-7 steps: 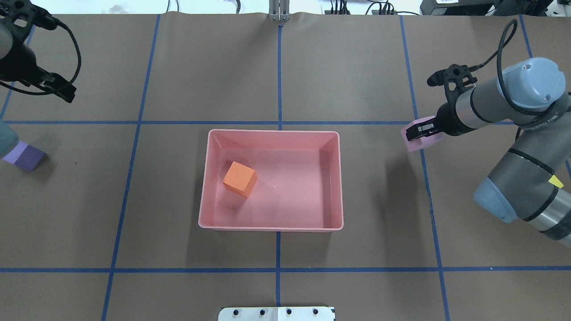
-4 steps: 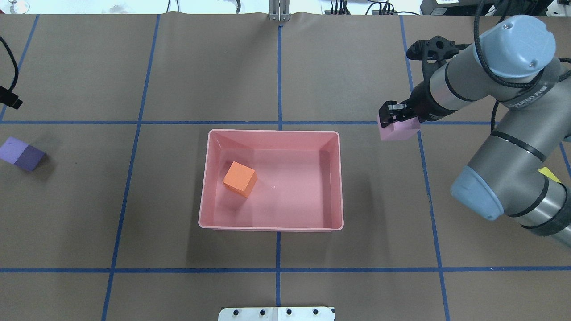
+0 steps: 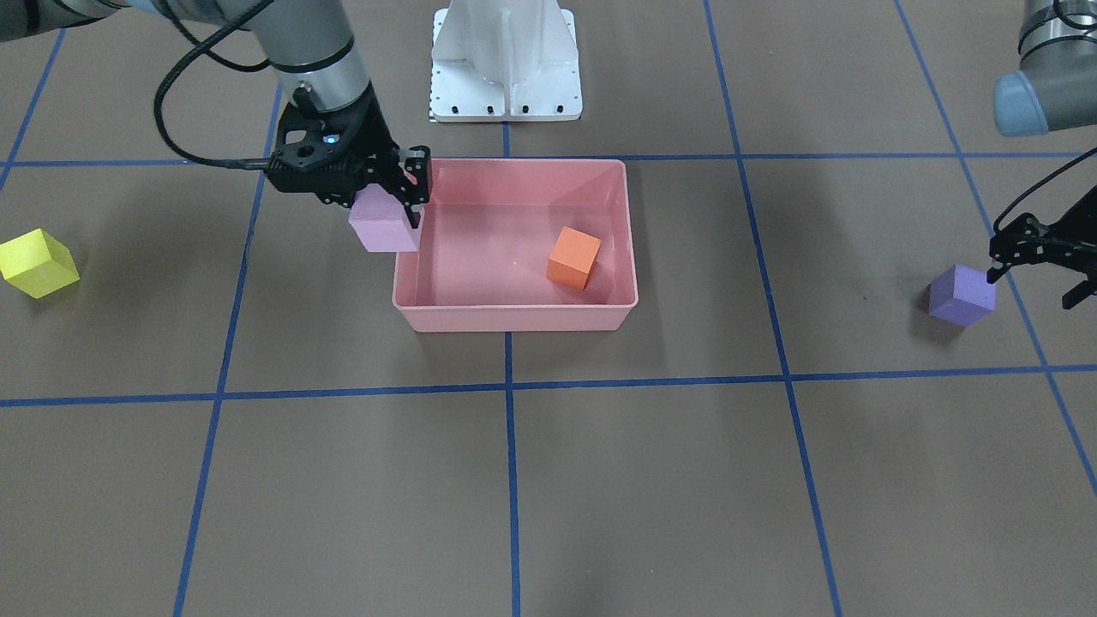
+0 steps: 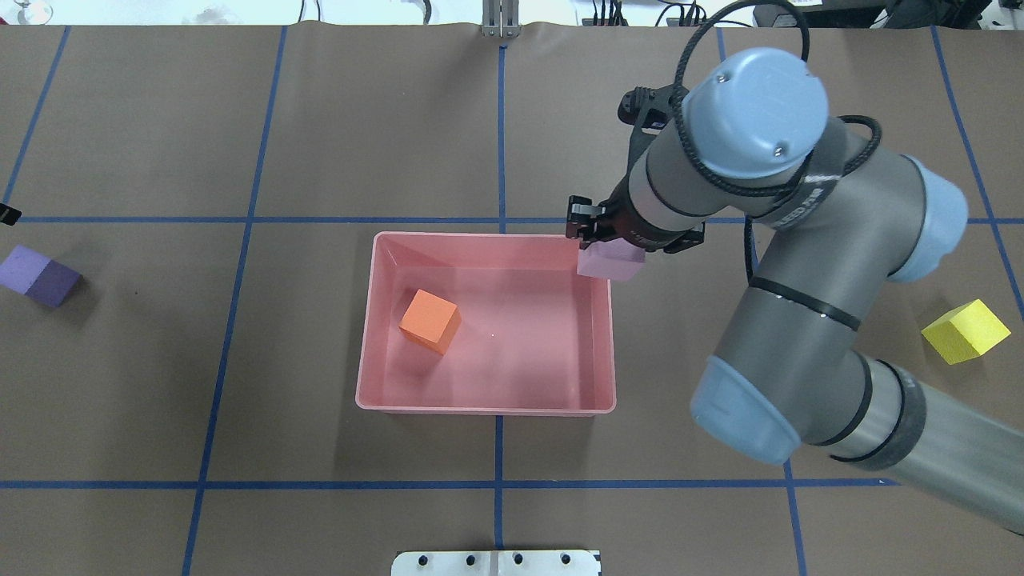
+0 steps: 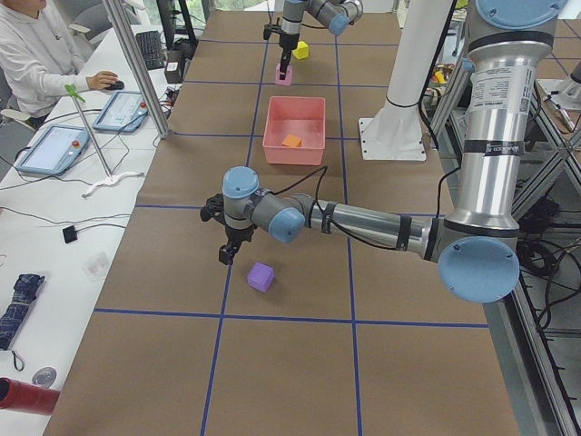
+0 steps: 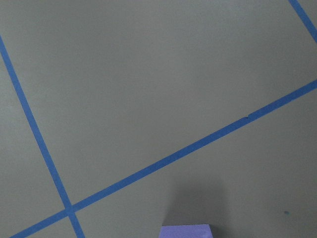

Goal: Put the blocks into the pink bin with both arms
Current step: 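Carry the light pink cube with the right gripper over the bin and lower it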

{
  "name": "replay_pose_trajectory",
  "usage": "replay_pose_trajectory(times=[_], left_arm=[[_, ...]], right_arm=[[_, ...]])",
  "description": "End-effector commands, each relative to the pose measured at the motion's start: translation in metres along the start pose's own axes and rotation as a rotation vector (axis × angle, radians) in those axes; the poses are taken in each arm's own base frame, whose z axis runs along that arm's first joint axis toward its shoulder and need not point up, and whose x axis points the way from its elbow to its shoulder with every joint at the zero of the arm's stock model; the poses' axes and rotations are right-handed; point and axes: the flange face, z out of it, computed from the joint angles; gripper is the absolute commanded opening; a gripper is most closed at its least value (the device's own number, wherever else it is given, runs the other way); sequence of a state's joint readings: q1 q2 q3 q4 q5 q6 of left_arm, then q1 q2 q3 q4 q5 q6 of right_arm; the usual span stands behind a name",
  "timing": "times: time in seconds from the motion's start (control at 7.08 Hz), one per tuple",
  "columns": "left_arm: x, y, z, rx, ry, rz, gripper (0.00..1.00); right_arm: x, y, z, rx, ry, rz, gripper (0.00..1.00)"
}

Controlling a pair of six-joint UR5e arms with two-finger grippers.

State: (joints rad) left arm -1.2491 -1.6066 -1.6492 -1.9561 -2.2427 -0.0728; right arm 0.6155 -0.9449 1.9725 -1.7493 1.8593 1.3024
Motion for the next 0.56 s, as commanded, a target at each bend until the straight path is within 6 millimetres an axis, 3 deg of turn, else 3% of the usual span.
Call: replay_pose_trajectory(times=[0.0, 0.14, 0.28, 0.42], left_arm=[[-0.002, 0.012, 0.004, 0.006, 0.014, 0.001, 1.0], [-0.002, 0.011, 0.003, 0.007, 0.016, 0.0, 1.0], [-0.002, 0.012, 0.005, 0.004, 0.015, 0.0, 1.0], [-0.006, 0.014, 0.011, 0.015, 0.017, 0.01, 1.0]], right_arm=[[-0.06, 0.043, 0.032, 0.021, 0.045, 0.082, 0.13], [-0.084, 0.062, 0.054, 0.054, 0.073, 0.104, 0.48], [-0.087, 0.073, 0.061, 0.099, 0.082, 0.085, 0.99], [-0.084, 0.074, 0.059, 0.098, 0.079, 0.069, 1.0]])
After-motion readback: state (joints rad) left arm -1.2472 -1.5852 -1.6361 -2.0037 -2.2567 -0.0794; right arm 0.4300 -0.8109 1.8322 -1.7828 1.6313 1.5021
